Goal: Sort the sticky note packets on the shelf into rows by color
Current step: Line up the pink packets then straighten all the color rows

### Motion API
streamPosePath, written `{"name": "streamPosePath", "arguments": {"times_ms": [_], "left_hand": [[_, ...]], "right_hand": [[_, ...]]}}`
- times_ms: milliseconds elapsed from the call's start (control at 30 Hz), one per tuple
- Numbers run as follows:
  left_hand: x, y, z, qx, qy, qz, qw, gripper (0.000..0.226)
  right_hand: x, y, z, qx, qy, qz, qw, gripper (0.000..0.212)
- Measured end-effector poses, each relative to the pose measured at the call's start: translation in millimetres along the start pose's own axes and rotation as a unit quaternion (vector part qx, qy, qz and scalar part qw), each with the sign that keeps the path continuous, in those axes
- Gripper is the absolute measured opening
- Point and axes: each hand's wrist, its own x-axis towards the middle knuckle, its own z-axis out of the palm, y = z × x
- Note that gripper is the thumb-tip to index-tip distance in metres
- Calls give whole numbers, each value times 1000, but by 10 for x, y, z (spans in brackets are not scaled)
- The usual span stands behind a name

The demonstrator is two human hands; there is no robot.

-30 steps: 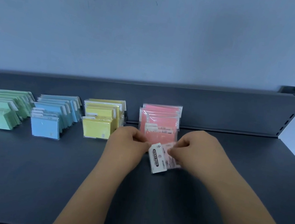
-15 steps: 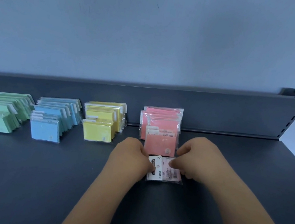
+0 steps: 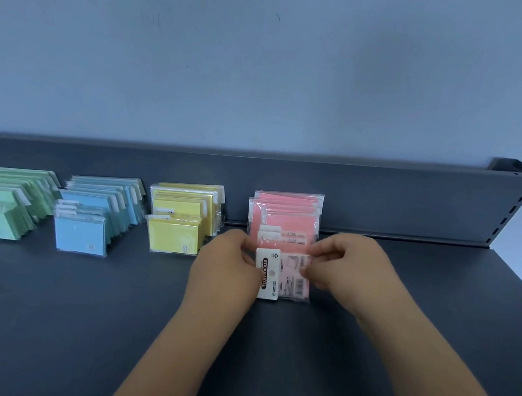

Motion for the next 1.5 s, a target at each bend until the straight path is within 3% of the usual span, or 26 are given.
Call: {"name": "streamPosePath", "arguments": {"times_ms": [300,667,1100,1367,1433,1500], "left_hand": [[154,23,64,1,28,22,999,37],[319,43,131,28,54,44,997,28],[267,84,79,31,56,41,997,14],[207,84,41,83,4,14,996,7],[185,90,44,97,-24,-6,995,4],[157,106,31,139,-48,-16,989,16]], "right_hand": [[78,-62,122,-133,54,-102,984,35],[248,-48,199,-207,94,-171,959,29],[160,-92,130,-203,115,-164,959,23],[103,-110,115,-229,97,-114,962,11],[98,-112,99,-261,76,-85,959,13],[78,-113,74,-299,49,-52,952,26]]}}
